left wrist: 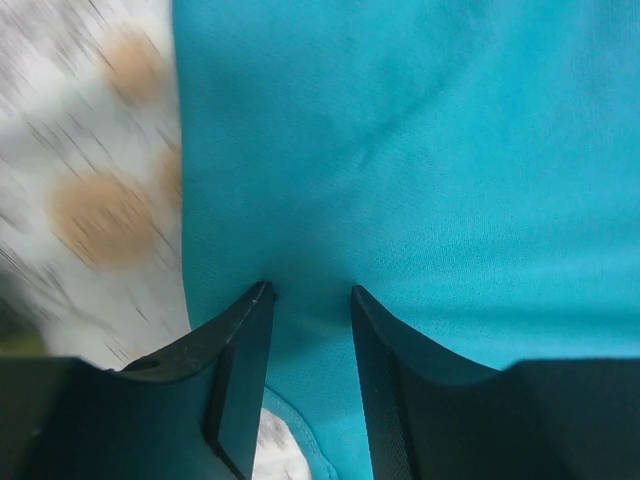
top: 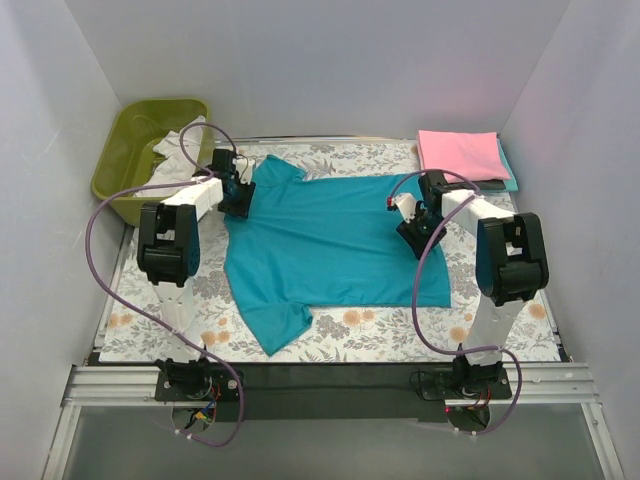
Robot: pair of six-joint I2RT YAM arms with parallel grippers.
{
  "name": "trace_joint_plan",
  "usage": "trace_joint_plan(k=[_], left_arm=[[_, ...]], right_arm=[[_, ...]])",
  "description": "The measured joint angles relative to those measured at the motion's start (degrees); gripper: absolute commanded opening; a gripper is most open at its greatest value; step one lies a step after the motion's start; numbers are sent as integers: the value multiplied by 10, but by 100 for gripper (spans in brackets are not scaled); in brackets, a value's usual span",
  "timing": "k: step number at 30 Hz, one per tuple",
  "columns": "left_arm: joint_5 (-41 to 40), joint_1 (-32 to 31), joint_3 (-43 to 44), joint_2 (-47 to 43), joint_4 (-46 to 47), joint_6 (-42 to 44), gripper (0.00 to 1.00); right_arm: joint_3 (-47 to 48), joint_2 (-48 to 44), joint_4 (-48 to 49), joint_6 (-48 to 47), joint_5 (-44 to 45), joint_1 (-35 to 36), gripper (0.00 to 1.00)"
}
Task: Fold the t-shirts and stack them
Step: Flatten the tshirt out
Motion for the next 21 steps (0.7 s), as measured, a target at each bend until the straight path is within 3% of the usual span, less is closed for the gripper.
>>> trace_joint_plan(k=[4,9,12,14,17,21], left_arm=[[15,13,46,25,-10,16,48],[52,19,37,-23,-52,21,51],[74,16,-12,-104,-66,21,50],[84,10,-56,-169,-69,22,48],[92,1,-111,-237,-75,27,47],[90,-10,-170,-255,-74,37,48]], right_arm=[[28,15,7,12,-9,1,49],[31,-33,-7,21,-28,1,50],[26,-89,-14,21,-32,1,47],[6,-129,-15,14,-31,1,38],[-14,-135,-16,7,-29,2,33],[-46,-99,-21,0,-28,2,29]])
